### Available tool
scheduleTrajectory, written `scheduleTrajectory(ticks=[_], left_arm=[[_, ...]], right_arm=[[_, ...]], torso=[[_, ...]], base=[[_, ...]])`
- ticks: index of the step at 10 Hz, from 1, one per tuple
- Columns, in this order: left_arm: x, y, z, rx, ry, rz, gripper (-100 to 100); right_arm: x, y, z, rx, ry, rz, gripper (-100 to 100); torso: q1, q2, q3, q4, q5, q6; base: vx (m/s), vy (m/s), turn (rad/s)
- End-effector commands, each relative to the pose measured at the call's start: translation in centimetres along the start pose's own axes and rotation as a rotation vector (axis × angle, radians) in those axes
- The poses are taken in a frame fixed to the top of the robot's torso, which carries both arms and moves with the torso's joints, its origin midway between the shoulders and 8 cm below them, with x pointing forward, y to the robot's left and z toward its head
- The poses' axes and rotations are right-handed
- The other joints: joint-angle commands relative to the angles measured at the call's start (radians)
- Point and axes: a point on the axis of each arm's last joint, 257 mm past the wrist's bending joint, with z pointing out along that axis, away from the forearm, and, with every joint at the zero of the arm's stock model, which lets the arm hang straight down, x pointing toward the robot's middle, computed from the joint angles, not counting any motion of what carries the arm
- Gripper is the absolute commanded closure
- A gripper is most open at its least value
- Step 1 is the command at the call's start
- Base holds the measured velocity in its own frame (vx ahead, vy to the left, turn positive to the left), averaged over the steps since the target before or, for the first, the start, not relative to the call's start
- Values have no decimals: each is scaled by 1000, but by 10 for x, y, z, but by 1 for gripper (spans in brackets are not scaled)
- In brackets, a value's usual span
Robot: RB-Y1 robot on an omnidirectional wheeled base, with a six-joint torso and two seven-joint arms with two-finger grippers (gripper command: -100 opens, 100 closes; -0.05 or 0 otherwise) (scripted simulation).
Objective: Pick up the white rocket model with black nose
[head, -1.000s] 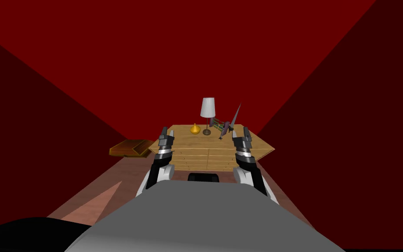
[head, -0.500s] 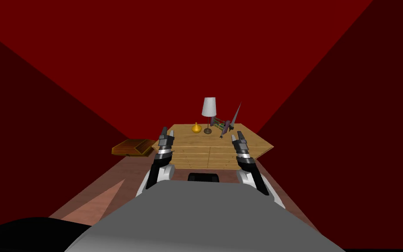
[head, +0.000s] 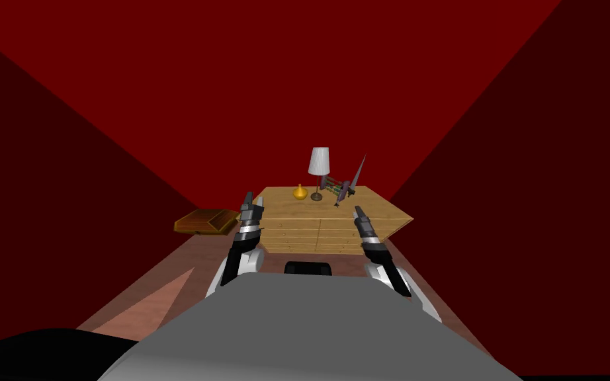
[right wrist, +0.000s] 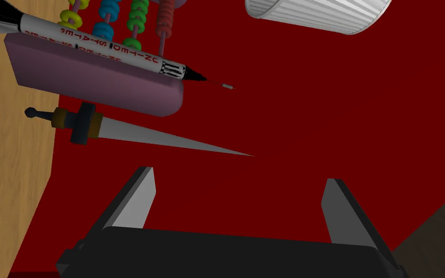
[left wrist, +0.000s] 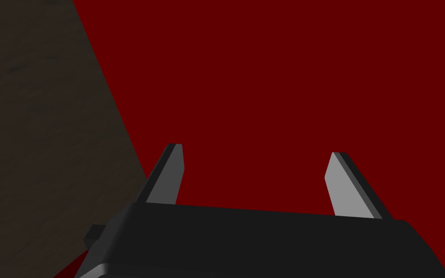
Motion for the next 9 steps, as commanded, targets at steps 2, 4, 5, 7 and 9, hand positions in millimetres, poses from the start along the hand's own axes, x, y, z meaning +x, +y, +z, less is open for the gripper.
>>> scheduleTrajectory(ticks=[2,4,5,7,9], left_arm=[[0,0,0,0,0,0,0],[0,0,0,0,0,0,0],[0,0,0,0,0,0,0],[0,0,0,0,0,0,0],[0,0,0,0,0,0,0]], right_arm=[[-5,-36,-8,83,36,-113,-100],[-10,-60,-14,134,62,-191,-100],[-13,-70,-17,156,75,-227,-100],[-20,-88,-22,194,100,-296,-100],[-31,-108,-25,234,140,-400,-100]], torso=[[-1,0,0,0,0,0],[-1,-1,-1,0,0,0],[0,-2,-1,0,0,0],[-1,-3,-2,-1,0,0],[0,-4,-2,-1,0,0]], base=[[-49,48,12],[-24,59,21],[-13,63,26],[-3,48,26],[9,61,57]])
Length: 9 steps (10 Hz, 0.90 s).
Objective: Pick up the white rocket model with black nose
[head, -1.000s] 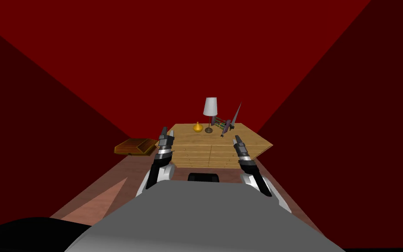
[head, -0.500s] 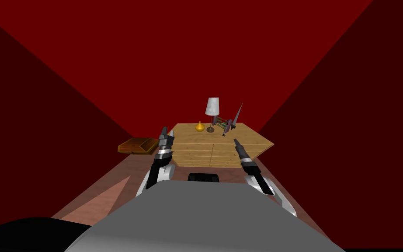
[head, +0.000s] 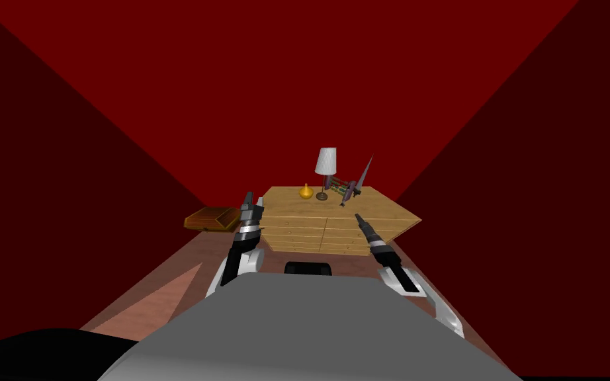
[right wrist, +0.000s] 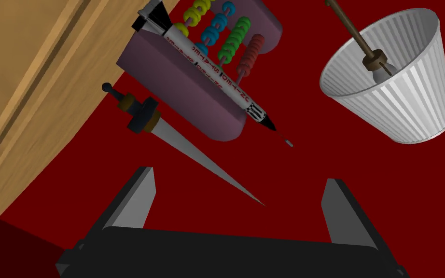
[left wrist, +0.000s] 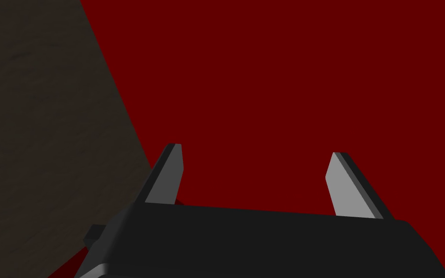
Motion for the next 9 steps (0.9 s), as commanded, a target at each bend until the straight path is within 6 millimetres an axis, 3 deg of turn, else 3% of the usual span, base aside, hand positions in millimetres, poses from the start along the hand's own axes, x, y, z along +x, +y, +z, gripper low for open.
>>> scheduleTrajectory(ticks=[1,9], left_arm=[[0,0,0,0,0,0,0],[0,0,0,0,0,0,0]], right_arm=[[-2,-13,2,22,21,-67,-100],[-42,-50,24,73,98,-446,-100]], torso=[[0,0,0,0,0,0],[-2,-4,-2,-1,0,0]], base=[[18,50,35],[47,33,58]])
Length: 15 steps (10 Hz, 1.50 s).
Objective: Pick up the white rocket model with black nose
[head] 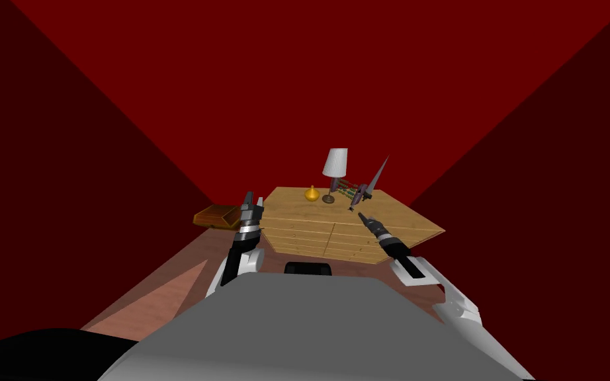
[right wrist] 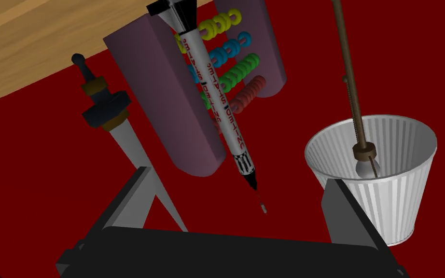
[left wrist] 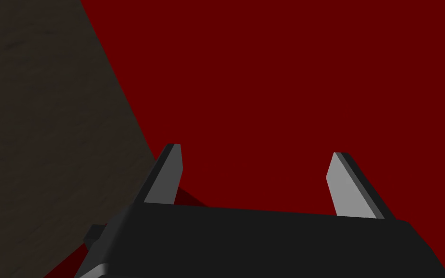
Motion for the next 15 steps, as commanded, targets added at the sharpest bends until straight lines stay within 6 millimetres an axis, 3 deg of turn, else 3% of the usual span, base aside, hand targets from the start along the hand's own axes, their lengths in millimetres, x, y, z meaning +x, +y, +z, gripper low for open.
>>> scheduleTrajectory(ticks=[1,8,9,10,11,12,15], left_arm=[[0,0,0,0,0,0,0],[0,0,0,0,0,0,0],[0,0,0,0,0,0,0],[0,0,0,0,0,0,0],[0,0,0,0,0,0,0],[0,0,0,0,0,0,0],[0,0,0,0,0,0,0]], right_arm=[[-8,-10,6,13,8,-82,-100],[-55,-39,33,68,6,-381,-100],[-49,-35,30,60,8,-351,-100],[-51,-36,30,63,7,-357,0],[-50,-36,30,62,7,-356,-100],[-50,-36,30,62,7,-356,100],[-50,-36,30,62,7,-356,100]], torso=[[0,0,0,0,0,0],[-1,-1,-1,0,0,0],[-1,-2,-1,0,0,0],[-1,1,0,0,-1,1],[-1,3,1,0,0,1],[-1,4,2,1,0,1],[-1,4,2,1,0,1]], base=[[59,31,67],[75,11,65],[39,-5,19],[7,-1,-2],[0,0,0],[0,0,0],[0,0,0]])
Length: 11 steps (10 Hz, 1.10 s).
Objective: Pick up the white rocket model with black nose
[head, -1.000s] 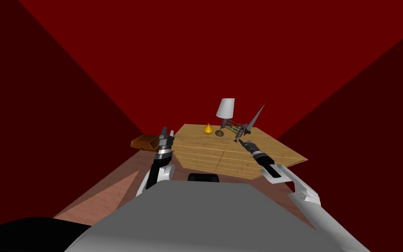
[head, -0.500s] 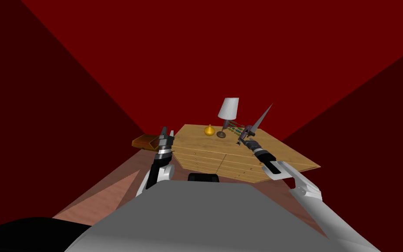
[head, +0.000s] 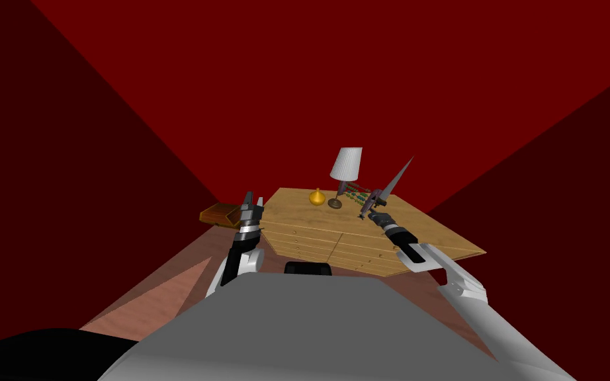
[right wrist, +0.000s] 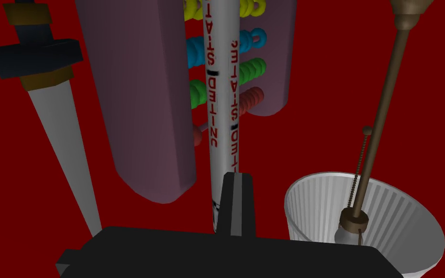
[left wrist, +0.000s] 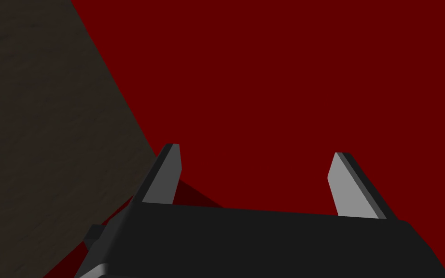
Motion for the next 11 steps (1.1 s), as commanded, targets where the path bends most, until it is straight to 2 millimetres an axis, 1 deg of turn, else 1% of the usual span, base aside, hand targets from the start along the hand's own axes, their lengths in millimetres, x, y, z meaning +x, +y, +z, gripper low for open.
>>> scheduleTrajectory(ticks=[1,2,3,4,7,8,9,10,11], left_arm=[[0,0,0,0,0,0,0],[0,0,0,0,0,0,0],[0,0,0,0,0,0,0],[0,0,0,0,0,0,0],[0,0,0,0,0,-1,0],[0,0,0,0,0,-1,0],[0,0,0,0,0,-1,0],[0,0,0,0,0,0,0],[0,0,0,0,0,0,0]], right_arm=[[0,0,0,0,0,0,100],[0,0,0,0,0,0,0],[2,-16,-2,35,5,-6,-100],[2,-21,-3,45,5,-8,-100],[4,-48,-7,105,10,-11,-100],[4,-61,-8,139,11,-10,-100],[5,-70,-9,164,12,-7,-100],[5,-74,-10,172,12,-5,-100],[-1,-75,-4,189,-2,-13,-100]], torso=[[0,0,0,0,0,0],[0,0,0,0,0,0],[0,0,0,0,0,0],[4,5,3,1,1,1],[15,11,6,2,3,0],[14,10,6,2,3,0],[15,12,7,3,3,0],[11,11,6,3,3,0],[5,6,4,2,1,0]], base=[[0,0,0],[0,0,0],[-107,79,-72],[-141,141,-77],[-150,209,-52],[-181,211,-41],[-151,146,-48],[-62,51,-28],[75,-57,113]])
